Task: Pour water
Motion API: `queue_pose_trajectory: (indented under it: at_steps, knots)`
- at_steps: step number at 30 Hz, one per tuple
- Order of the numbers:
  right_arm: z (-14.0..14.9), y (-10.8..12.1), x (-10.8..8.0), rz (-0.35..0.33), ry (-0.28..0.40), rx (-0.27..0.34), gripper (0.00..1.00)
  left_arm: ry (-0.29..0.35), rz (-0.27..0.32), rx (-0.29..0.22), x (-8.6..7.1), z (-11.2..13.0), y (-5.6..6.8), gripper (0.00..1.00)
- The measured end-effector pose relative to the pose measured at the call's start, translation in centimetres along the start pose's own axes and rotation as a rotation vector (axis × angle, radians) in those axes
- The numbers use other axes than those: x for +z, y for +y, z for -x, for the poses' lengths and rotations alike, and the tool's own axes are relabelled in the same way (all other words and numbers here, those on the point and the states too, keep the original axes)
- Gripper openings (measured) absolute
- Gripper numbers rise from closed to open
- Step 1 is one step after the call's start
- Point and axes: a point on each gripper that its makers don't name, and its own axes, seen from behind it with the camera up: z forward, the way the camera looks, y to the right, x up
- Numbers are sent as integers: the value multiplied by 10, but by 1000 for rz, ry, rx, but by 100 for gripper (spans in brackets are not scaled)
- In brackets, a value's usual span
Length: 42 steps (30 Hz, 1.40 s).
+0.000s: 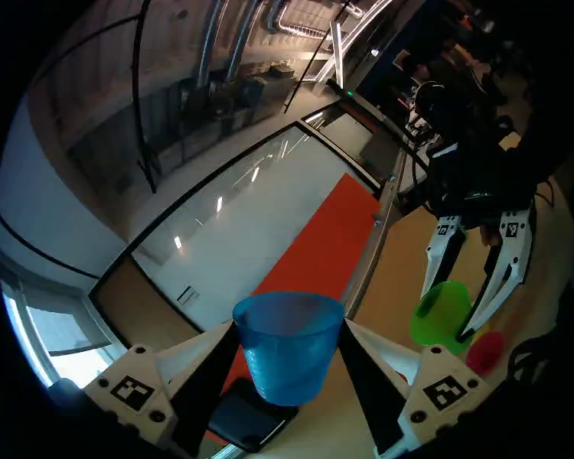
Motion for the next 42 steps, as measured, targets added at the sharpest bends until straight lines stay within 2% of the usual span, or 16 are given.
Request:
queue_pose_trajectory:
  at_steps: [20, 42]
  knots:
    - [2, -11, 13, -36, -5, -1, 92, 19, -26, 170, 7, -15, -4, 86]
    - [0, -3, 10, -28, 4, -4, 91, 38, -41, 281, 9, -28, -3, 86]
